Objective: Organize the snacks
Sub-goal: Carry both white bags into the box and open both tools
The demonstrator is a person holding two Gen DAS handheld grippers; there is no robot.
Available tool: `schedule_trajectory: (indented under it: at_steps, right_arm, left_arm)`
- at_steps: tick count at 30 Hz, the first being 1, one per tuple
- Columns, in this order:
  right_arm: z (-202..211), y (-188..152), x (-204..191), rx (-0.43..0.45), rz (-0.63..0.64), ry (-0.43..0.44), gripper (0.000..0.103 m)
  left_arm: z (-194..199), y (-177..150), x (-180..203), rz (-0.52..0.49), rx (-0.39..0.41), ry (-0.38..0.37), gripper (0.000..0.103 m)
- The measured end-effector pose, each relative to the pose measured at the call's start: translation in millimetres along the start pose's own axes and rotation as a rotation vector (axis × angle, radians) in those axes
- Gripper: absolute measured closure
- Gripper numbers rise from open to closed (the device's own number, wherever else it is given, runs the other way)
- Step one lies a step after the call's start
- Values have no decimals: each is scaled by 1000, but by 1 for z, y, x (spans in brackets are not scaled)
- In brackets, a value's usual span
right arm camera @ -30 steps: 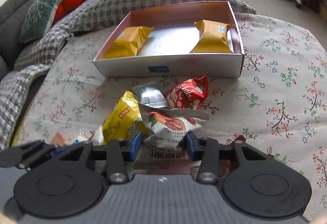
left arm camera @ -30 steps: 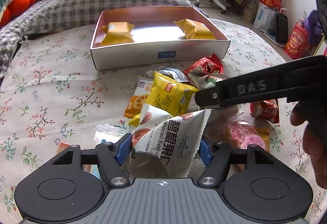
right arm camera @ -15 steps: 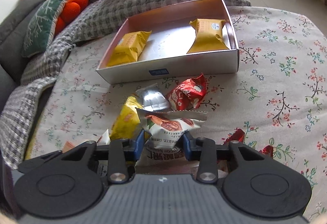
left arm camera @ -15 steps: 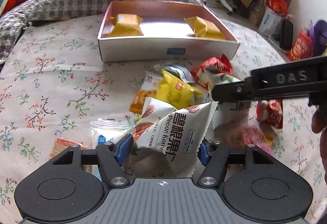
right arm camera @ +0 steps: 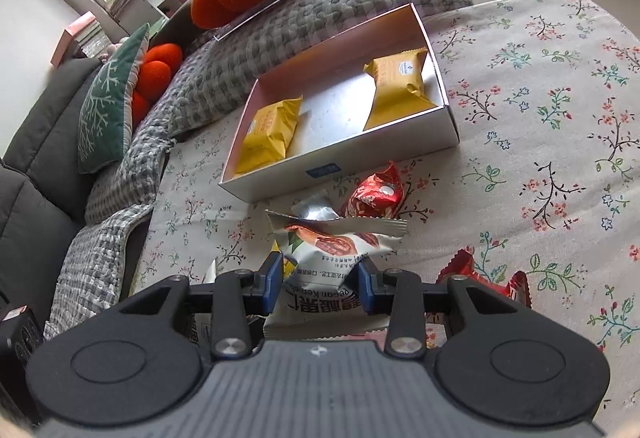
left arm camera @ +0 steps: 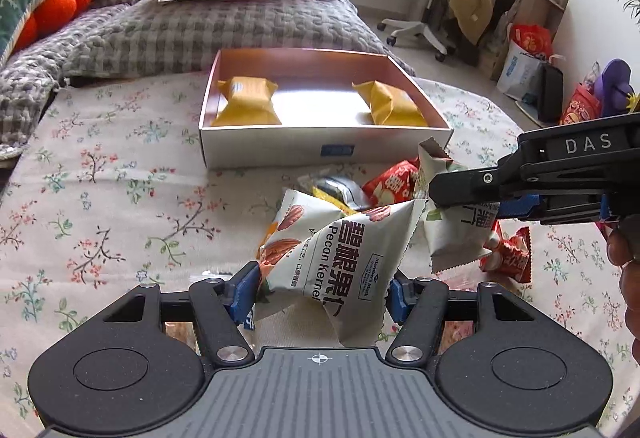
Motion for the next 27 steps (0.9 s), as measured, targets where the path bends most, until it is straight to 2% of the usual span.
schedule_trajectory:
  at_steps: [7,12,22,27]
  right_arm:
    - [3,7,0,25,-7,9,68]
    - [7,17,0,60,-1,16,68]
    - [4,33,4,96,19,-3,68]
    - [-1,51,17,122,-22,-21,68]
  left_arm:
    - [1,14,-1,-52,51,30,42]
    - [2,25,4,-85,88,12,42]
    - [-16,55,7,-224,151,38,42]
    - [-33,72,3,-213,161,31,42]
Point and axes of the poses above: each gripper's, at about its wrist camera, not at the fingertips, and z roughly against the way its jaws point, x to its right, y to its top, the point moved 10 cm from there along -z, roughly the way its jaws point, and after that the axes turned 11 degrees about x, right-handed, at the moved point
